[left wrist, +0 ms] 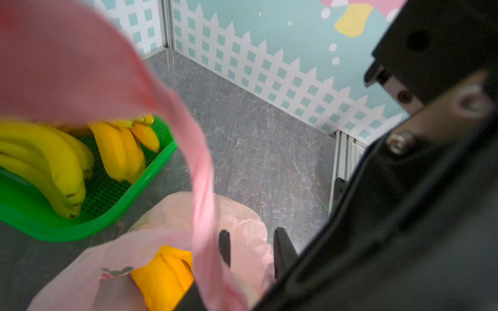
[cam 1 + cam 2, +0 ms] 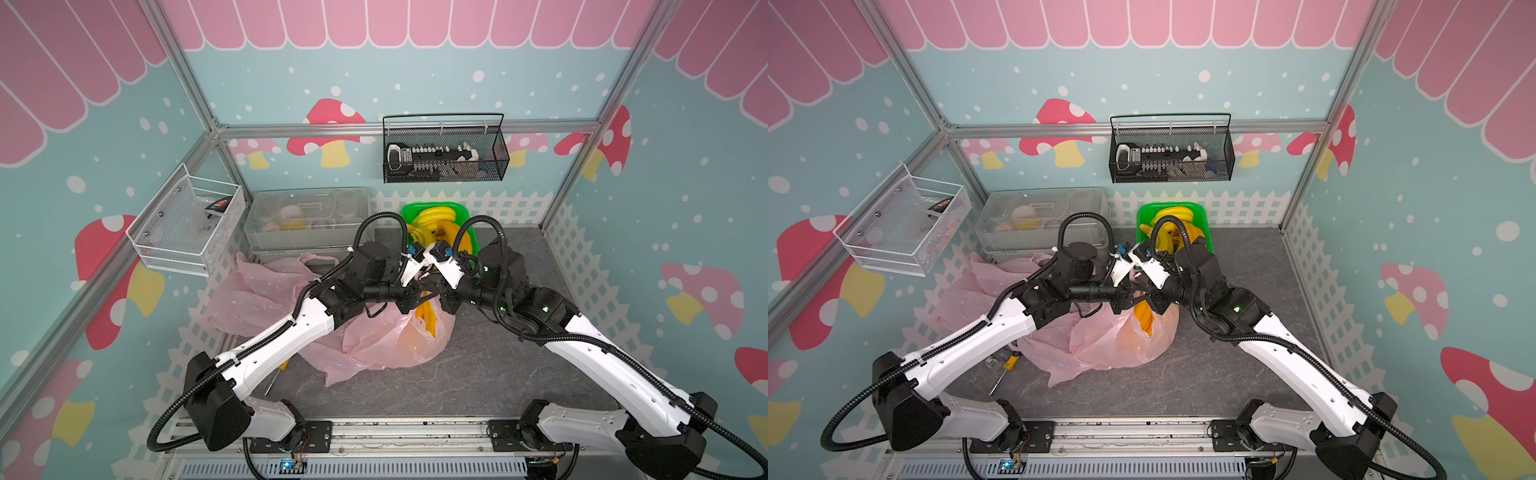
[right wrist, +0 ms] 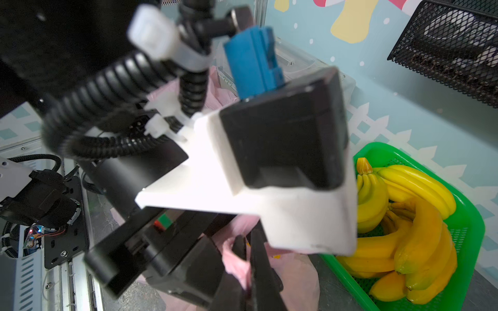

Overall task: Place the banana into a plastic bag & tie a knot
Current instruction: Cross the plastic bag at the center of the board.

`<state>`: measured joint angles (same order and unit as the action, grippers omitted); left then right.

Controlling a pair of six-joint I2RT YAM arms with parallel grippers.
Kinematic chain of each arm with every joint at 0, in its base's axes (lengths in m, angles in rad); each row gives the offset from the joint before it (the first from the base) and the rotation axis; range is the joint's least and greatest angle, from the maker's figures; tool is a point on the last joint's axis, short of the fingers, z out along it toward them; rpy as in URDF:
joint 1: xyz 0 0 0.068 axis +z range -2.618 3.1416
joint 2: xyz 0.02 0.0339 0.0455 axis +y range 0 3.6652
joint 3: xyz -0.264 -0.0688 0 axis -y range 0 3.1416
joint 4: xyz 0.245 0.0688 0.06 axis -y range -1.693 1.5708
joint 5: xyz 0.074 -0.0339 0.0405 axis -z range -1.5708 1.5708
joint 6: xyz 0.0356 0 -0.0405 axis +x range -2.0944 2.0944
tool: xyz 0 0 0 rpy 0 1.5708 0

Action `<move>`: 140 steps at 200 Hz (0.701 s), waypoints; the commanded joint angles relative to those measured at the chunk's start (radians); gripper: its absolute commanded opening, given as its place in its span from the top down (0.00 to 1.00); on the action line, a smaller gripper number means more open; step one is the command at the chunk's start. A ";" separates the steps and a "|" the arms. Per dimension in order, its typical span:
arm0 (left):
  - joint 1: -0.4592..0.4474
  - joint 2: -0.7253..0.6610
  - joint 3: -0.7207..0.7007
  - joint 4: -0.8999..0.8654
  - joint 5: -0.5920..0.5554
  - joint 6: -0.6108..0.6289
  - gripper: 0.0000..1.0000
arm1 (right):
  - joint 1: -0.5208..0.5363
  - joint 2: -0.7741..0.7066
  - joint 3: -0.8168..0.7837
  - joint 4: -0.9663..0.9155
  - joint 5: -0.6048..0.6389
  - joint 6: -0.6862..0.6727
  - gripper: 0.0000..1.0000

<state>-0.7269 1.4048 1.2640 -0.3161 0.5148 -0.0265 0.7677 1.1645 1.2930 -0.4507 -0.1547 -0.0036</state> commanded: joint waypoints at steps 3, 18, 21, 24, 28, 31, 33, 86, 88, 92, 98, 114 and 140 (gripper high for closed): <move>0.008 0.005 0.016 0.053 0.010 -0.003 0.83 | 0.008 -0.010 -0.028 0.033 -0.035 0.012 1.00; 0.018 -0.003 0.001 0.068 0.008 -0.013 0.88 | 0.008 -0.018 -0.041 0.033 -0.028 0.020 1.00; 0.021 -0.005 -0.002 0.069 0.007 -0.013 0.88 | 0.008 -0.020 -0.044 0.033 -0.022 0.020 1.00; 0.023 -0.008 -0.005 0.069 0.005 -0.013 0.88 | 0.008 -0.023 -0.045 0.033 -0.016 0.022 1.00; 0.025 -0.012 -0.010 0.069 0.000 -0.014 0.88 | 0.009 -0.027 -0.048 0.032 -0.007 0.023 1.00; 0.026 -0.015 -0.015 0.069 -0.004 -0.013 0.87 | 0.007 -0.030 -0.050 0.031 0.000 0.024 1.00; 0.028 -0.018 -0.016 0.068 -0.007 -0.012 0.87 | 0.007 -0.031 -0.052 0.032 0.004 0.024 1.00; 0.036 -0.094 -0.098 0.079 -0.122 0.029 0.62 | 0.006 -0.049 -0.046 0.009 -0.022 0.012 1.00; 0.036 -0.094 -0.099 0.080 -0.121 0.030 0.61 | 0.006 -0.047 -0.045 0.008 -0.024 0.012 1.00; 0.036 -0.094 -0.098 0.081 -0.119 0.033 0.61 | 0.006 -0.045 -0.043 0.006 -0.027 0.011 1.00; 0.036 -0.095 -0.098 0.084 -0.118 0.034 0.60 | 0.007 -0.041 -0.041 0.004 -0.033 0.010 1.00; 0.036 -0.105 -0.104 0.098 -0.124 0.043 0.59 | 0.007 -0.032 -0.034 -0.002 -0.037 0.008 1.00; 0.035 -0.150 -0.146 0.135 -0.145 0.064 0.55 | 0.008 -0.031 -0.029 -0.009 -0.029 0.007 1.00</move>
<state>-0.6994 1.3094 1.1545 -0.2413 0.4065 -0.0059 0.7673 1.1305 1.2465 -0.4427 -0.1616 0.0193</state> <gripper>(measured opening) 0.431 0.048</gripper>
